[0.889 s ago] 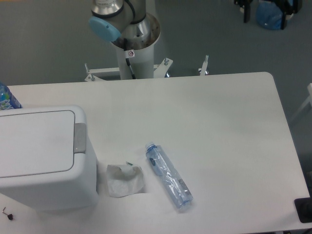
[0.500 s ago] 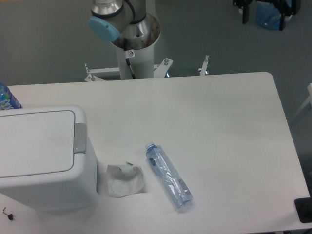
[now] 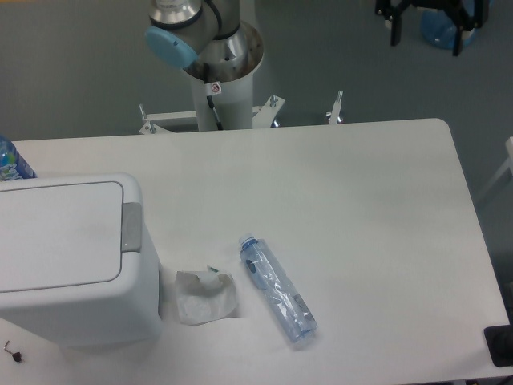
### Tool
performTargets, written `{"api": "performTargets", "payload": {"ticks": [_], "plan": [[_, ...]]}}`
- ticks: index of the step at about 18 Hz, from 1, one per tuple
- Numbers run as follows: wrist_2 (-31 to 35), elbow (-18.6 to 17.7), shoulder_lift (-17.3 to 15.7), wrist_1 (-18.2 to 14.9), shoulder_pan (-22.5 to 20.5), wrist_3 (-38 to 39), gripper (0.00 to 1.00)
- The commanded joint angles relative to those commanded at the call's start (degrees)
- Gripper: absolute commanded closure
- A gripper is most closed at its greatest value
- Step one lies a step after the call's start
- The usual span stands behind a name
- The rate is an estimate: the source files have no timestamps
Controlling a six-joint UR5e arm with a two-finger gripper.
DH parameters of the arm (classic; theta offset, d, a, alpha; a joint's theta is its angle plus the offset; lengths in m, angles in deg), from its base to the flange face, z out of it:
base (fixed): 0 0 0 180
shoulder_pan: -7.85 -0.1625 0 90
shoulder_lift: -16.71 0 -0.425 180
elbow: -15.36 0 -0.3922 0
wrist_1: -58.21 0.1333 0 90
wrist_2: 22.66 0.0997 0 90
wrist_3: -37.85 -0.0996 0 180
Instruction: Open the trash can
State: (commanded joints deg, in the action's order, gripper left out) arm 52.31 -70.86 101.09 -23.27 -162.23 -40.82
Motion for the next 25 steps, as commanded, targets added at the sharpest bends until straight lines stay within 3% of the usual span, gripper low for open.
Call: {"api": "performTargets", "payload": {"ticks": [7, 15, 22, 25], "plan": [[0.4, -0.4, 1.9, 6.6, 9.5, 18.3, 0.0], [0.1, -0.4, 3.9, 7.4, 19.3, 37.2, 0.0], [0.0, -0.9, 8.1, 17.0, 28.7, 56.9, 0.0], [-0.3, -0.8, 9.3, 20.1, 31.1, 61.4, 0.0]]}}
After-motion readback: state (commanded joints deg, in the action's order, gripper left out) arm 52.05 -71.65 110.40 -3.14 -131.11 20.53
